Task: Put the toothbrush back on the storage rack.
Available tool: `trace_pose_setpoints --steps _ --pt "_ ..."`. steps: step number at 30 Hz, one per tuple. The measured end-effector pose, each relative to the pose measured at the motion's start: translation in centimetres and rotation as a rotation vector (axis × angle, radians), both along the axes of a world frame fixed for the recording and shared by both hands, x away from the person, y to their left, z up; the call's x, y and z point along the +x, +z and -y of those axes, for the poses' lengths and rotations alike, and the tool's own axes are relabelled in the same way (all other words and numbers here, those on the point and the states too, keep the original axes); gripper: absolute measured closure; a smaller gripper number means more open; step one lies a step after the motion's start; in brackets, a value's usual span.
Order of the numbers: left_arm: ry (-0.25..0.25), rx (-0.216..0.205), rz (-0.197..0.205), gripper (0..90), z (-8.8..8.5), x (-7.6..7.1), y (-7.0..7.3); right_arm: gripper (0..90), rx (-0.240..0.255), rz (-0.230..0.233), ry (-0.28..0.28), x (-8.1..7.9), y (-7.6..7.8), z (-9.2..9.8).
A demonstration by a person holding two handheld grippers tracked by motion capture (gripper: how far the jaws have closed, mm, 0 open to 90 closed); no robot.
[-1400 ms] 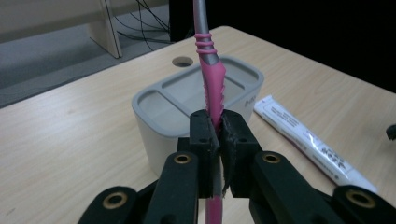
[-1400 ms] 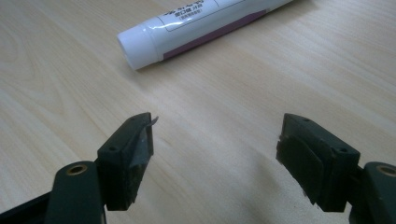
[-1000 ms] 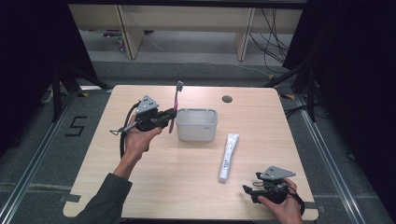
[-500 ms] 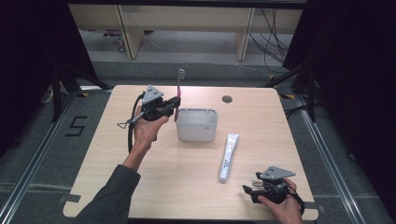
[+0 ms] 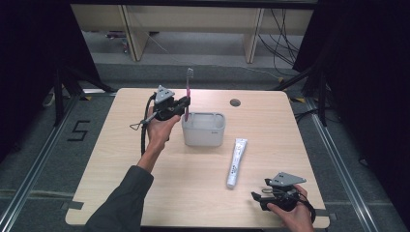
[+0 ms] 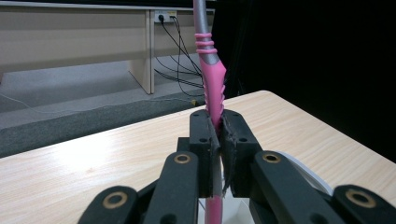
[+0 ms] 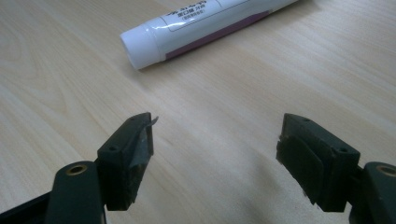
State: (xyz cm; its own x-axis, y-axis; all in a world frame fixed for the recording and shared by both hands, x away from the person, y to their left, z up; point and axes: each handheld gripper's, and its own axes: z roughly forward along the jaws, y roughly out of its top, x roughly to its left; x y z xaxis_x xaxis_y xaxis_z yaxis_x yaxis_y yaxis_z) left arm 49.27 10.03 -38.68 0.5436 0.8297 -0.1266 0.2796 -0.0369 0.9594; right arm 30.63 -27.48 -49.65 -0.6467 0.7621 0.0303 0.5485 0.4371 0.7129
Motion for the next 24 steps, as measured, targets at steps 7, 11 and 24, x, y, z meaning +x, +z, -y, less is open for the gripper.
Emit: trace_pose_setpoints --steps 7,11,24 --pt "0.015 0.012 -0.003 83.2 0.0 0.4 -0.9 27.3 0.007 -0.005 -0.001 -0.1 0.0 -0.1" --pt "0.016 0.016 -0.008 83.2 0.0 0.6 -1.3 27.3 0.004 -0.006 -0.001 -0.1 0.0 -0.1" --pt "0.035 0.061 -0.058 82.9 -0.1 1.0 -3.2 27.3 -0.004 0.004 0.012 0.0 -0.1 -0.1"
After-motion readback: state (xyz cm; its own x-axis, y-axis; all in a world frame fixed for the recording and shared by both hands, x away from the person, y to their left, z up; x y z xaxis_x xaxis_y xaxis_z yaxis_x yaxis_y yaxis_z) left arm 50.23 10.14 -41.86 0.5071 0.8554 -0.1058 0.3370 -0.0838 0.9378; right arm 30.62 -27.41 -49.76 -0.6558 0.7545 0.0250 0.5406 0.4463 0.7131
